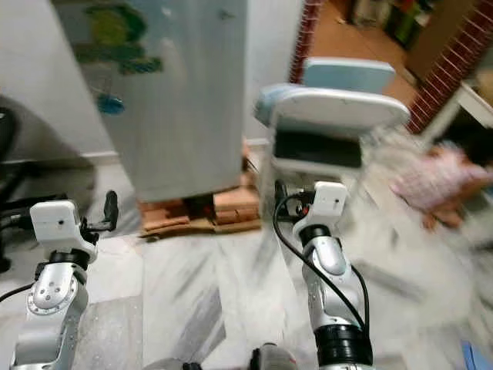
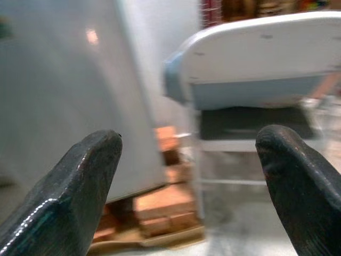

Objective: Restocking fridge

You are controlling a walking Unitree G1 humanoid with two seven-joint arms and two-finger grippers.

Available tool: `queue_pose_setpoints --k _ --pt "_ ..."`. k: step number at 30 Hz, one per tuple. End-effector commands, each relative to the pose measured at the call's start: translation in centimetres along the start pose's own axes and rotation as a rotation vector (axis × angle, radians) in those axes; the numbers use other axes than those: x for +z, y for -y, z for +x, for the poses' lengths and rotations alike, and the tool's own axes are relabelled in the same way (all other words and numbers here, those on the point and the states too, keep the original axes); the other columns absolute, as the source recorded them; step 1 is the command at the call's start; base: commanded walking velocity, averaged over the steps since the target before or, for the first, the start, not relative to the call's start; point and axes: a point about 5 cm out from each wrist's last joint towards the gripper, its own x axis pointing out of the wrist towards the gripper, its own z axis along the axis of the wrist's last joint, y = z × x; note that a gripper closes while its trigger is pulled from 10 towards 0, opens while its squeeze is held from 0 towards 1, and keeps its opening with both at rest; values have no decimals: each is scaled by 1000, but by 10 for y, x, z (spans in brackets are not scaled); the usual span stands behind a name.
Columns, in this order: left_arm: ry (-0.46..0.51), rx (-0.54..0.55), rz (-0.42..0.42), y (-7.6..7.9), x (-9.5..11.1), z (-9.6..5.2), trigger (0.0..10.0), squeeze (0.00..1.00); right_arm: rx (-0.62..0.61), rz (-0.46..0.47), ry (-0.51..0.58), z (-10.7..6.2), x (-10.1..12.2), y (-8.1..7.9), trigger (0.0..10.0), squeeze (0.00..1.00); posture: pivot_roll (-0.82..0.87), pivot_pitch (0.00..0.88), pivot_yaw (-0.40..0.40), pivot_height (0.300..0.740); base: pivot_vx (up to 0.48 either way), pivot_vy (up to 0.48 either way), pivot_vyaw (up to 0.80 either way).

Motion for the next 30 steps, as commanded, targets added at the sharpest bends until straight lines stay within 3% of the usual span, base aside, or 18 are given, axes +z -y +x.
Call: queue_pose_setpoints --k 1,20,30 --pt "-5 -11 20 -2 -1 -4 10000 0 15 14 5 0 1 -3 10000 0 -44 98 29 740 0 480 -800" --pt "-28 16 33 -11 -6 -5 10000 0 32 6 13 4 4 -5 10000 0 -38 107 17 740 0 480 -800" --pt "-39 -11 16 0 -11 -6 10000 0 41 29 22 10 10 -6 10000 0 -54 89 12 740 0 480 -800"
